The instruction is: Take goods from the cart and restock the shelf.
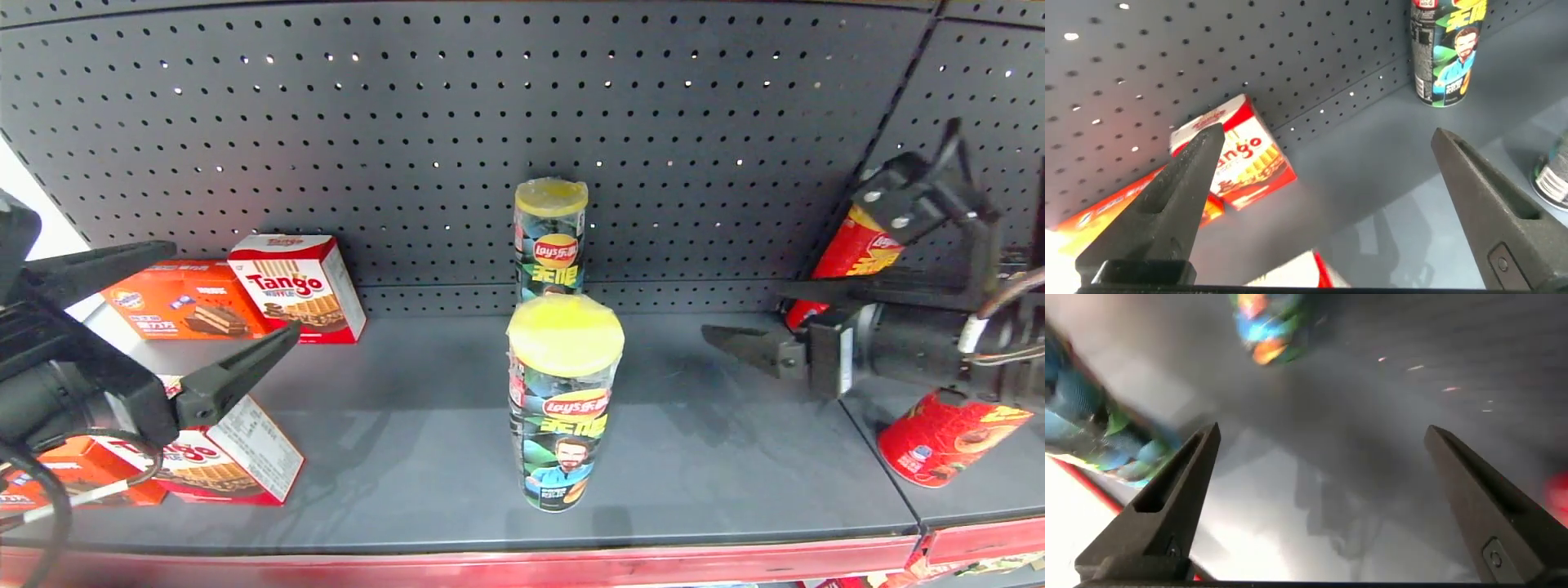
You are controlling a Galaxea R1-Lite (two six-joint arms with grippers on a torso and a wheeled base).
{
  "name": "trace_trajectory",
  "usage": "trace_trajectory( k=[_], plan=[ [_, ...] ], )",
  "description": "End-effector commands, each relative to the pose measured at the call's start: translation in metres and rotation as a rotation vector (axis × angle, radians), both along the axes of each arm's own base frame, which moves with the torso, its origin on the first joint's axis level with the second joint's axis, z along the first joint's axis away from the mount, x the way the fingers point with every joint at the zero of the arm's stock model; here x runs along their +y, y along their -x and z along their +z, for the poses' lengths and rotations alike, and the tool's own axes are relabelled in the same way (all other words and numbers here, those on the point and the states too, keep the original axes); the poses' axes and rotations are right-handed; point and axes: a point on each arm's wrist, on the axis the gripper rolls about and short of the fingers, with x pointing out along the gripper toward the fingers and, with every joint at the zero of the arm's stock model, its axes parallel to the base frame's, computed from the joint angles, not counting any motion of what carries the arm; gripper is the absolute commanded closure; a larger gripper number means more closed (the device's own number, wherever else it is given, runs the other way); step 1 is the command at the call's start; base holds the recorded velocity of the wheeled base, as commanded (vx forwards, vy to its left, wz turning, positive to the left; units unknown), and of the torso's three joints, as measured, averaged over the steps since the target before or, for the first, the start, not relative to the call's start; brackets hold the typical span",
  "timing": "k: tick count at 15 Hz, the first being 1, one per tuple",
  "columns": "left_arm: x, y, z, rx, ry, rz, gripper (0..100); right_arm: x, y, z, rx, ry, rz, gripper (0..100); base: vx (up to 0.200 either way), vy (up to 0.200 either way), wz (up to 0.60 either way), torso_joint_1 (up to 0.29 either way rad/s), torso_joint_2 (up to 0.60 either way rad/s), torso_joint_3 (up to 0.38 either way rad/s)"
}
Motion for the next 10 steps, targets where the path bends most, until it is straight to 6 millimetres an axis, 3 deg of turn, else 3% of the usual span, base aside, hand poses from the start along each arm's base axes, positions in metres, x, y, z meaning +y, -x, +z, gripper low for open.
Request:
trace_trajectory(
  k=[1,4,8,10],
  plan=[
    [0.011,0.028,0.003,-0.067,0.024,0.008,0,-0.044,0.046,0.018,-0.119,-0.069,-0.077,0,0.0,0.0,0.0,0.0,0.0,0.0],
    [0.022,0.059,-0.004,-0.097,0.036,0.011,0,-0.071,0.093,0.011,-0.212,-0.122,-0.101,0,0.0,0.0,0.0,0.0,0.0,0.0],
    [0.035,0.094,-0.015,-0.095,0.037,0.017,0,-0.091,0.128,0.008,-0.297,-0.155,-0.125,0,0.0,0.0,0.0,0.0,0.0,0.0],
    [0.042,0.114,-0.023,-0.08,0.032,0.018,0,-0.099,0.145,-0.006,-0.315,-0.164,-0.129,0,0.0,0.0,0.0,0.0,0.0,0.0]
  ],
)
